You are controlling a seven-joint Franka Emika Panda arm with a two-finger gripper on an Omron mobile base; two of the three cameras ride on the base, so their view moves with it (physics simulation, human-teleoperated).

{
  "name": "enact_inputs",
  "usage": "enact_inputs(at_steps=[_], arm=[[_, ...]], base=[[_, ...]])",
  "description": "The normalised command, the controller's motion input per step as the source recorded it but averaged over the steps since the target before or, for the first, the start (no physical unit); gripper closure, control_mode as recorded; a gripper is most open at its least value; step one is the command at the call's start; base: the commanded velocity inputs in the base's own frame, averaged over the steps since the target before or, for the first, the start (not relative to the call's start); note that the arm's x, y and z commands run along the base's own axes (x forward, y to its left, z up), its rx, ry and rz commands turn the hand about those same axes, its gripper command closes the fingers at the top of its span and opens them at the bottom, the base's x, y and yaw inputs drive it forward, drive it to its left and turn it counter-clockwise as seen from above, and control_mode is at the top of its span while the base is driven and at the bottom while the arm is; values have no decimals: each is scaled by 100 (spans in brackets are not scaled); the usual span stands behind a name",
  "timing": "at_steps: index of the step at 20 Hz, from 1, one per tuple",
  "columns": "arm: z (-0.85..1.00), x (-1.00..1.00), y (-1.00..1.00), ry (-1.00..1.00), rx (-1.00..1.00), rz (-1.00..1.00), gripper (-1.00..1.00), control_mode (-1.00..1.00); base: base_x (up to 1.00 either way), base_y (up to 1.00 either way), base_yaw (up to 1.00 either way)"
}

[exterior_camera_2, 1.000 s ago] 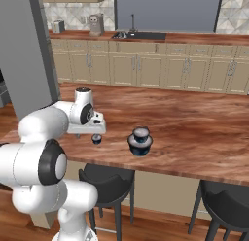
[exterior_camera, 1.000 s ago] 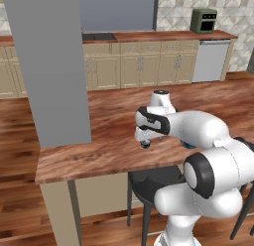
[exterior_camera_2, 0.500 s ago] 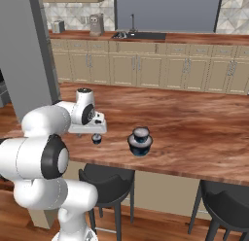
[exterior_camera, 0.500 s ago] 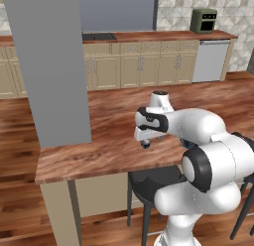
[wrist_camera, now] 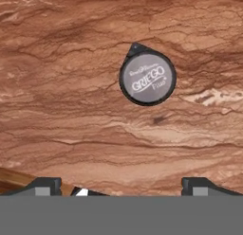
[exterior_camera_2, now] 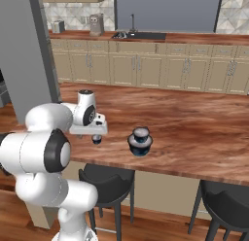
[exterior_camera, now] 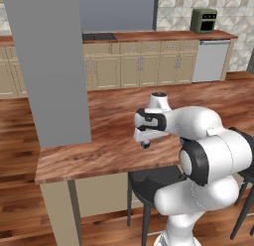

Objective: Stack the yogurt containers by placing the smaller containers on top of the larger containers.

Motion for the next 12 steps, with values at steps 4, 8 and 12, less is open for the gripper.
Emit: enact_inputs(at_steps=[4, 8, 12], arm=[[-20, 8, 0, 0, 0, 0, -100, -100], [-19, 11, -1, 0, 0, 0, -100, -100], [-19, 12, -4, 0, 0, 0, -100, -100]], base=[[0, 0, 0], [0, 0, 0], [0, 0, 0]])
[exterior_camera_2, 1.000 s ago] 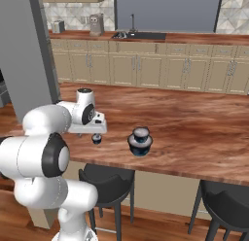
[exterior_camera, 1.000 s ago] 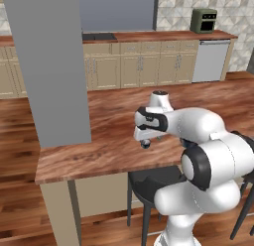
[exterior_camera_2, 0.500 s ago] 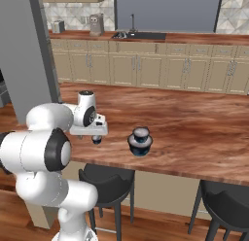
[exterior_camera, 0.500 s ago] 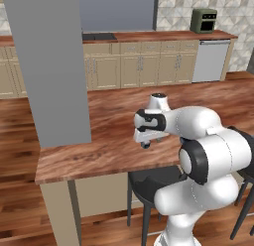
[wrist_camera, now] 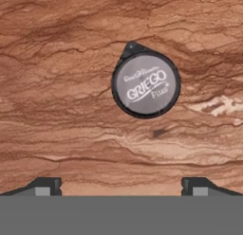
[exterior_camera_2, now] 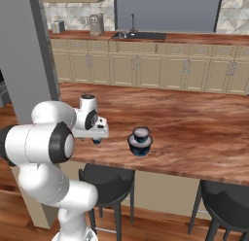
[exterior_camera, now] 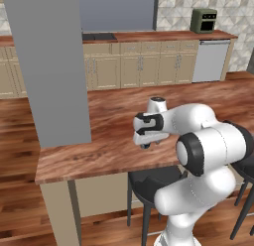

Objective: Stack the yogurt containers by placing the smaller containers on top of the larger containers.

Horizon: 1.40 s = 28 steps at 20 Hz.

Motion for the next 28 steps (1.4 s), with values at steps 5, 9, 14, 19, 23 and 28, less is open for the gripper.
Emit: enact_inputs(at_steps=[5, 9, 14, 19, 23, 28], arm=[[-20, 7, -15, 0, 0, 0, -100, -100], [-14, 10, -6, 0, 0, 0, -100, -100], [-12, 16, 14, -1, 0, 0, -100, -100], [-9, 22, 22, -2, 0, 0, -100, -100], [-13, 20, 3, 0, 0, 0, -100, -100], [-21, 7, -7, 0, 0, 0, -100, -100]], base=[[0, 0, 0], [0, 0, 0], [0, 0, 0], [0, 0, 0], [0, 0, 0], [0, 0, 0]])
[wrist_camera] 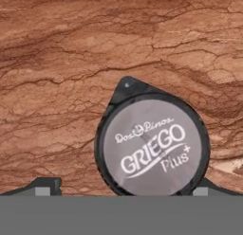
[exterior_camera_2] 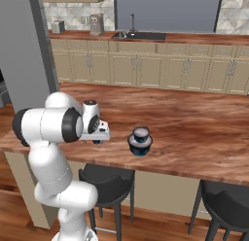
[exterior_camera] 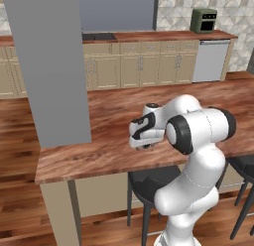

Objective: Stack the yogurt containers by placing the smaller containers on top of the larger containers.

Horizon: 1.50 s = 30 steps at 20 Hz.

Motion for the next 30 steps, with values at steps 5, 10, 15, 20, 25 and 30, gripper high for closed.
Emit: enact_inputs(at_steps=[5, 10, 15, 20, 25, 30], arm=[[-18, 3, -7, 0, 0, 0, -100, -100], [-10, 15, 0, 0, 0, 0, -100, -100], [-1, 24, 0, -2, 0, 0, -100, -100], [0, 19, 0, 0, 0, 0, -100, -100], [-2, 11, 0, 0, 0, 0, -100, -100], [0, 0, 0, 0, 0, 0, 100, -100]], base=[[0, 0, 0], [0, 0, 0], [0, 0, 0], [0, 0, 0], [0, 0, 0], [0, 0, 0]])
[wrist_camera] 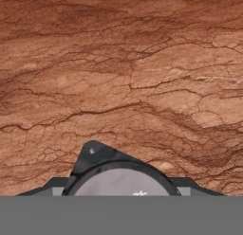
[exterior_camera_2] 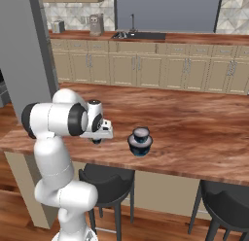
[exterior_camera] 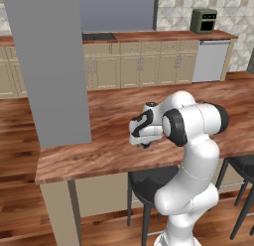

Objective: Stack the yogurt containers by placing the smaller containers on top of the larger containers.

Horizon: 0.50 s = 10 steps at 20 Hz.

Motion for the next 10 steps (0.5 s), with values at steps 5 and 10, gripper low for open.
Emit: enact_inputs(at_steps=[5, 10], arm=[[-4, 0, -1, 0, 0, 0, 100, -100], [-1, 0, 0, -4, 0, 0, 100, -100]], base=[[0, 0, 0], [0, 0, 0]])
